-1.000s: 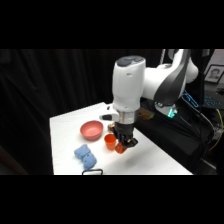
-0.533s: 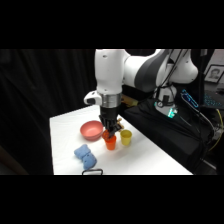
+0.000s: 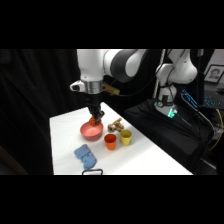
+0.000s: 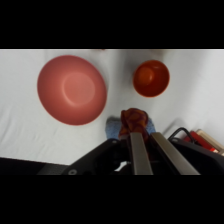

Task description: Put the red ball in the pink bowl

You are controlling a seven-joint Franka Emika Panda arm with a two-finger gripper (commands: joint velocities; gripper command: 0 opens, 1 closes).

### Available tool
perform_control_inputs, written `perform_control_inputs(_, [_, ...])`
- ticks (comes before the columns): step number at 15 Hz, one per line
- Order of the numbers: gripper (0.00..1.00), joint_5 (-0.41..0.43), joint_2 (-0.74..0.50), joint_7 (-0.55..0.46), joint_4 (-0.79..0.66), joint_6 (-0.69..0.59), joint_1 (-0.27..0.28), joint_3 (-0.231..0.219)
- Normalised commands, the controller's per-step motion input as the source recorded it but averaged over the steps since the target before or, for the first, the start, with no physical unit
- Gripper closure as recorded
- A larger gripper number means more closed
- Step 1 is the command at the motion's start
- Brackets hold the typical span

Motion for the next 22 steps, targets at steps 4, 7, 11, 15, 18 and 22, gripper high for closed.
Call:
perform_control_inputs(4, [0.96,0.144,0.1,-0.31,0.24,-0.14,-0.136,-0.056])
perform_control_inputs(7, [0.97,0.133,0.18,-0.22,0.26,-0.01,-0.108,-0.059])
perform_control_inputs(11, [0.98,0.166,0.24,-0.19,0.24,0.1,-0.101,-0.038])
perform_control_inputs(15, [0.98,0.17,0.21,-0.19,0.17,0.12,-0.085,-0.001])
perform_control_inputs(18, [0.98,0.163,0.16,-0.19,0.11,0.13,-0.074,0.022])
perform_control_inputs(22, [0.98,0.138,0.14,-0.18,0.07,0.14,-0.071,0.033])
